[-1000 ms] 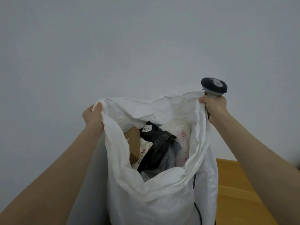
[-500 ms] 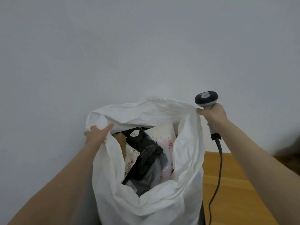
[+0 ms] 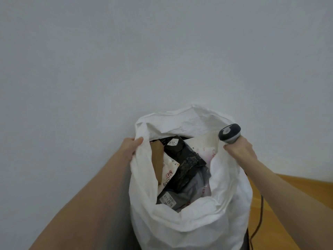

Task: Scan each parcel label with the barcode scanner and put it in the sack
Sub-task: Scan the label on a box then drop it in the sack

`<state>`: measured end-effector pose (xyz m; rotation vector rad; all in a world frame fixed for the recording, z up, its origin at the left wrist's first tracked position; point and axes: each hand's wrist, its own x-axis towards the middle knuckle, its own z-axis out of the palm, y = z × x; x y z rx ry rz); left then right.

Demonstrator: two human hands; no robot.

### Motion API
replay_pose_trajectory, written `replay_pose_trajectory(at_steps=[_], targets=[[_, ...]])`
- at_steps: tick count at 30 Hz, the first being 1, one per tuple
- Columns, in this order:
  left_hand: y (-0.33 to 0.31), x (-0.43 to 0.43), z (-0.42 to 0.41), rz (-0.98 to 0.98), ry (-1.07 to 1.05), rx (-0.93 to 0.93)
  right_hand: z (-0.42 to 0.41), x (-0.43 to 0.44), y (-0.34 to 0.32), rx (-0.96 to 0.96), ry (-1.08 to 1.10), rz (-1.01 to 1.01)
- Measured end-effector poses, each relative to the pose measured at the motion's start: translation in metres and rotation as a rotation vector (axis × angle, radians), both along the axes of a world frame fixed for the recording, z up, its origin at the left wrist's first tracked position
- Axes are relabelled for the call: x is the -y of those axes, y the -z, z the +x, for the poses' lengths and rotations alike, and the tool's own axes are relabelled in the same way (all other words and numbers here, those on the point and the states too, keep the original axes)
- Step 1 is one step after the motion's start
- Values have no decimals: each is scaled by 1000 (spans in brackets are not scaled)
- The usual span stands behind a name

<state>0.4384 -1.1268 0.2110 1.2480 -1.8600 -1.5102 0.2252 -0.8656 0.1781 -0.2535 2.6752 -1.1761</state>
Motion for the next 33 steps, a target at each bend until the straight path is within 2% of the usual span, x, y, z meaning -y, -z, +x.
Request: replay_pose_trajectory(at_steps=[4,10,16,24,29,33], targets=[[-10,6,6,-55,50,137,0,5,2,1,-15,-66],[7,0,-5,-311,18,226,4,10,4,56,13,-49],[26,-9,-13,-267,-12,62,-9,-2,5,126,87,-165],[32,2,-19,-87,-117,-69,3,-15,9,210,97,-440],[39,3,-24,-117,-146,-48,1,-26,14,209,137,-315],[39,-3,-25,-108,-120,-75,-2,-24,16,226,151,-326]])
